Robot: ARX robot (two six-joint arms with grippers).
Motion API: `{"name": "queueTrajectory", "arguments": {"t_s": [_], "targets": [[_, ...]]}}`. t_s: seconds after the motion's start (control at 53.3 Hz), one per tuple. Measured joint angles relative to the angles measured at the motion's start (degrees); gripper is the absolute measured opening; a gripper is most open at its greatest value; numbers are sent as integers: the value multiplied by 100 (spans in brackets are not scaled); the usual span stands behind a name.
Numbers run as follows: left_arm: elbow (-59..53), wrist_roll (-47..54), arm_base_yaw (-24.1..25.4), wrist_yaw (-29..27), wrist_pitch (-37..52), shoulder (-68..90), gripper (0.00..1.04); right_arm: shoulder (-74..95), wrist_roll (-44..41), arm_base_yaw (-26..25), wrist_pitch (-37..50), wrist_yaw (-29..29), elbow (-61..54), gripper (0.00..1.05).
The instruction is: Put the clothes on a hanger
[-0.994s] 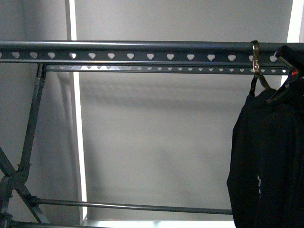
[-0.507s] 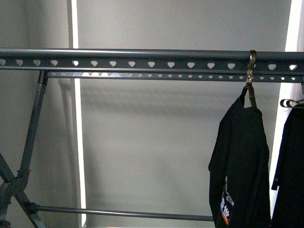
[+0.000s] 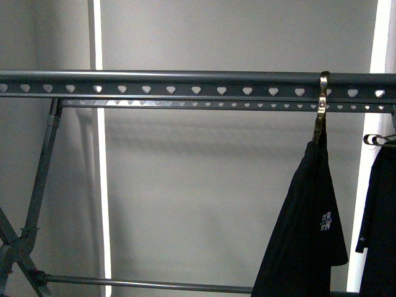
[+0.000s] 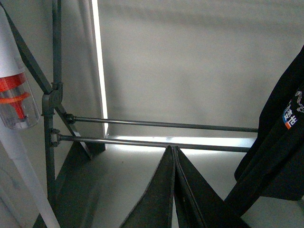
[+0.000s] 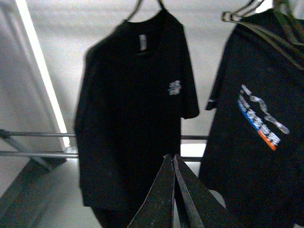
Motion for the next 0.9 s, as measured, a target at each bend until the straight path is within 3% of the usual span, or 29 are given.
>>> {"name": "queueTrajectory", "arguments": {"t_s": [0.3, 0.432, 0.619, 0.901], "targets": [[0, 0, 0, -2, -396, -396, 4, -238, -2, -57, 101, -59, -315, 2], [0, 0, 0, 0, -1346, -1211, 4, -313, -2, -57, 116, -55, -402, 2], [0, 0, 0, -2, -1410, -1375, 4, -400, -2, -57, 138, -61, -494, 2], [0, 0, 0, -2, -1412, -1379, 4, -428, -7, -61, 142, -59, -529, 48]]}}
